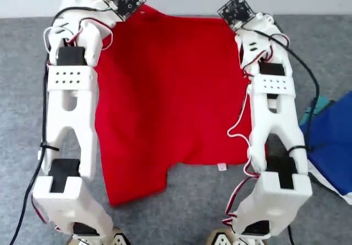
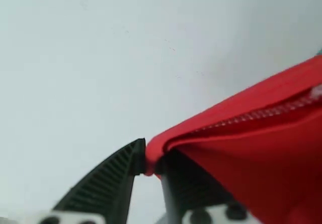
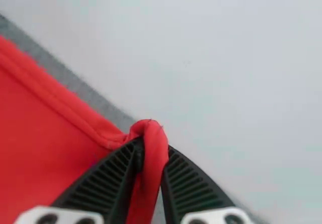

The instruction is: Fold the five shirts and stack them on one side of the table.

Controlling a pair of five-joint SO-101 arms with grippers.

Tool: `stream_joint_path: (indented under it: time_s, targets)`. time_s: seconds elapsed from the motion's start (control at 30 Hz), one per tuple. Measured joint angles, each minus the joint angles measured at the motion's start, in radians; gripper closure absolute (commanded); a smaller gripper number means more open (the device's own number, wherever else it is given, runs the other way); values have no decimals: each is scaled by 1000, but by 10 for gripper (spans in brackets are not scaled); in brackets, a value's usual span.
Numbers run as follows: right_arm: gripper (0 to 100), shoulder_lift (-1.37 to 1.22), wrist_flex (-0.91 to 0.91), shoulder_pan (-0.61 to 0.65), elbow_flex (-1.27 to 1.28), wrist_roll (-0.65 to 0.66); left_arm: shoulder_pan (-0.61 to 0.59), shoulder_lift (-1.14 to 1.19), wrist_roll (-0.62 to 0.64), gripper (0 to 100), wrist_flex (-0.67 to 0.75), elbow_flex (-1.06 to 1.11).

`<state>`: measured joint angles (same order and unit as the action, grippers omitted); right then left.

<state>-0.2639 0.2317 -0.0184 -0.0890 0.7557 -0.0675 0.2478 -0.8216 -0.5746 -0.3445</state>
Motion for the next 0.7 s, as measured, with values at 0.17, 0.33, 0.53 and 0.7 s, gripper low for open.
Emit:
stream_joint_path:
  time_s: [0.17,0.33,0.53,0.7]
  targets:
    - [989,-18,0,0,-32,0,-2,11,-20,985,-20,-18]
    - [989,-18,0,0,-32,2,-5,11,-20,985,-48,-18]
    - [989,-18,69,2,-41,2,-5,11,-20,985,-178,-35]
    - [989,-18,273,2,-51,2,-5,8,-26,985,-420,-44]
